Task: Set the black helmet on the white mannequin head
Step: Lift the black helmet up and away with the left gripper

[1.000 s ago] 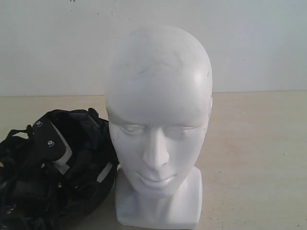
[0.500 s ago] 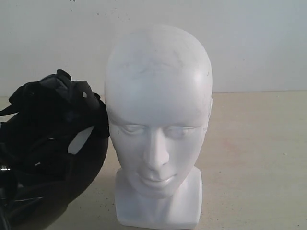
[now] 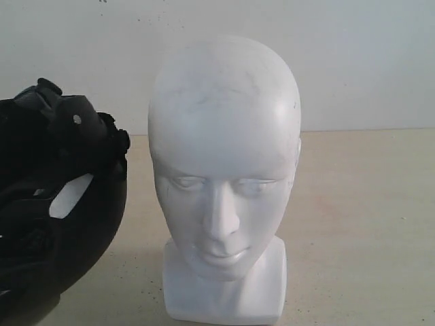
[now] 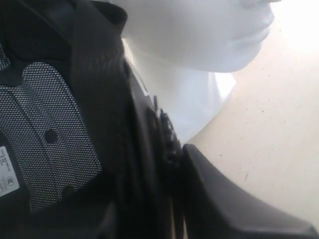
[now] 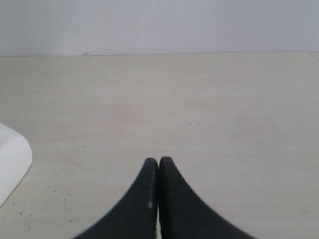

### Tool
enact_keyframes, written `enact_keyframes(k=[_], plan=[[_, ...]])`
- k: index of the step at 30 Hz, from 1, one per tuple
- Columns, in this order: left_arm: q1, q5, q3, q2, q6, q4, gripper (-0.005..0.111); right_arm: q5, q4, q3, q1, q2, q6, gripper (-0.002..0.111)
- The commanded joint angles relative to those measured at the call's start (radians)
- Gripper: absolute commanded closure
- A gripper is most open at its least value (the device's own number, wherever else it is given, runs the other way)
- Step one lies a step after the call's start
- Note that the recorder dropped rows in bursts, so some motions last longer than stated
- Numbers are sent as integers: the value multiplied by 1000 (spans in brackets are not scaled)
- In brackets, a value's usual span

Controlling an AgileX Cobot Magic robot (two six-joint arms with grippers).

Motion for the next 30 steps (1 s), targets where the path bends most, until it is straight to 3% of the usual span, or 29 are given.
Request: enact_keyframes(k=[1,11,17,22,30], plan=[[1,-27,-8,-61,-79,132,102,-4,-9,0,-8,-5,-4,108],[1,-16,-19,-95,-92,143,102,-4,-9,0,-8,-5,-4,108],[1,-8,-104,-122,-177,178,102,-4,-9,0,-8,-5,-4,108],[1,-70,-152,-179,-533,419,102,-4,-9,0,-8,-5,-4,108],[1,-251,-154,-281,-1349,949,102,-4,-9,0,-8,-5,-4,108]])
